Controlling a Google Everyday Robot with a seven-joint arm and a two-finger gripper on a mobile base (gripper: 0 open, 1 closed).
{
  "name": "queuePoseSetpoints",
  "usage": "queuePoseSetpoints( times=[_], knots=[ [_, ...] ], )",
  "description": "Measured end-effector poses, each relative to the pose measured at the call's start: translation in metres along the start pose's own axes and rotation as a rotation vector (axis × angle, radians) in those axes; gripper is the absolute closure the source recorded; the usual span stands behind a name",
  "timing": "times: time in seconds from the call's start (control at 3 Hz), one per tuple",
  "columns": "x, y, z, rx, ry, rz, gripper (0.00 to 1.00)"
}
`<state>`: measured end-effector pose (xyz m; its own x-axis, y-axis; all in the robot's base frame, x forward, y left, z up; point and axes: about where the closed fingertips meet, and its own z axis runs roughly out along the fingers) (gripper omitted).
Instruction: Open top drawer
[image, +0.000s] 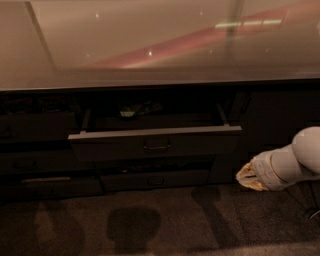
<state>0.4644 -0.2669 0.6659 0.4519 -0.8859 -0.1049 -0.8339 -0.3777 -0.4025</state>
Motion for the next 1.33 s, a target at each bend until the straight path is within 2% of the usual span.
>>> queuePoseSetpoints(
  times=[0.33,0.67,1.0,1.33],
  knots=[
    [0.003,-0.019,-0.007,0.004,-0.028,0.010,1.00],
    [0.014,-0.046,-0.027,0.045,-0.034,0.023,1.00],
    [0.040,-0.093,-0.045,0.076,-0.016,0.050,1.00],
    [0.040,-0.093,-0.045,0.076,-0.015,0.050,1.00]
  ],
)
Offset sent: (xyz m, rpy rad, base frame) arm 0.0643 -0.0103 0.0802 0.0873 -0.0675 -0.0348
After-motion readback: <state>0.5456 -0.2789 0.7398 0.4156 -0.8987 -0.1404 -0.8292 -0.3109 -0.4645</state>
